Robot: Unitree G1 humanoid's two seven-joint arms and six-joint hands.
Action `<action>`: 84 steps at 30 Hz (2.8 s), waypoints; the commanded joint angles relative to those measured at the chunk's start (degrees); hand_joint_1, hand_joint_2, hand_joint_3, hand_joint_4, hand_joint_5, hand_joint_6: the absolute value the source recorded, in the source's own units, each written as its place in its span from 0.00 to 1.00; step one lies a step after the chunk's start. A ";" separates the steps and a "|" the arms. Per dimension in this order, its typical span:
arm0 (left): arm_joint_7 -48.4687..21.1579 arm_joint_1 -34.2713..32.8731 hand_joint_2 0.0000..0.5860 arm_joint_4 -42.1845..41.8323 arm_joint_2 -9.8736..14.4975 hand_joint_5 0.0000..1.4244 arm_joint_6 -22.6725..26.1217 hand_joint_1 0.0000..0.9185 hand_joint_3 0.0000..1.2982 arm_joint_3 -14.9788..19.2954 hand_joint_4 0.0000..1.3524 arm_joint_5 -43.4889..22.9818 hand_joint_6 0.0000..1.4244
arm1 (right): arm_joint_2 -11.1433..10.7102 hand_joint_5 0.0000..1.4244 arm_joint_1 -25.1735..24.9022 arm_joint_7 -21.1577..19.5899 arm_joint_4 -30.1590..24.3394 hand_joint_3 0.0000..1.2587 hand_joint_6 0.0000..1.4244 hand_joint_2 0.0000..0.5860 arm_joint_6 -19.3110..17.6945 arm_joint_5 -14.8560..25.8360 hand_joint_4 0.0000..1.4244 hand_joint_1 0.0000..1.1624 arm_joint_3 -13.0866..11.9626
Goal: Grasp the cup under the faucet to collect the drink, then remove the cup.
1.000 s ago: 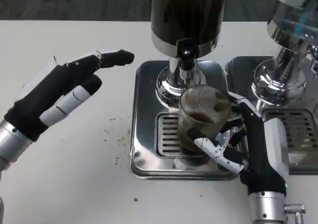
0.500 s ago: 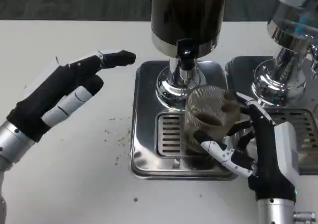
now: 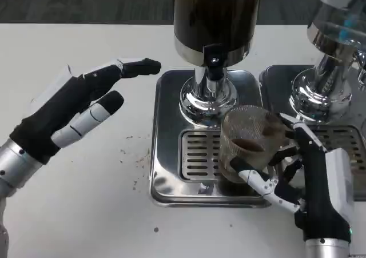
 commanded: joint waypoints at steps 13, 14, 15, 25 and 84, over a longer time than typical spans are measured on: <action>-0.40 2.70 0.31 -1.92 0.66 0.13 -1.21 0.00 0.21 -0.72 0.16 -0.06 0.10 | -0.60 0.57 4.36 0.83 -5.44 0.42 0.79 0.38 -0.74 0.01 0.45 0.66 -1.59; -0.52 2.85 0.31 -2.11 0.73 0.13 -1.27 0.00 0.21 -0.81 0.15 -0.11 0.10 | -0.61 0.57 4.52 0.86 -5.61 0.42 0.79 0.38 -0.79 -0.01 0.45 0.66 -1.59; -0.87 3.18 0.31 -2.47 0.89 0.13 -1.54 0.00 0.21 -1.02 0.15 -0.17 0.10 | -0.61 0.57 4.80 0.88 -5.94 0.43 0.80 0.37 -0.87 -0.02 0.45 0.66 -1.58; -2.23 6.58 0.31 -5.11 3.81 0.07 -6.73 0.00 0.15 -3.17 0.07 0.70 0.08 | -0.89 0.58 7.67 1.65 -9.01 0.43 0.81 0.37 -1.21 0.03 0.45 0.67 -1.59; -3.40 16.67 0.30 -18.05 19.64 0.00 -19.52 0.00 0.11 -17.23 0.02 -8.39 0.04 | -1.76 0.61 20.89 7.98 -23.42 0.46 0.84 0.35 -3.96 1.51 0.48 0.67 -2.56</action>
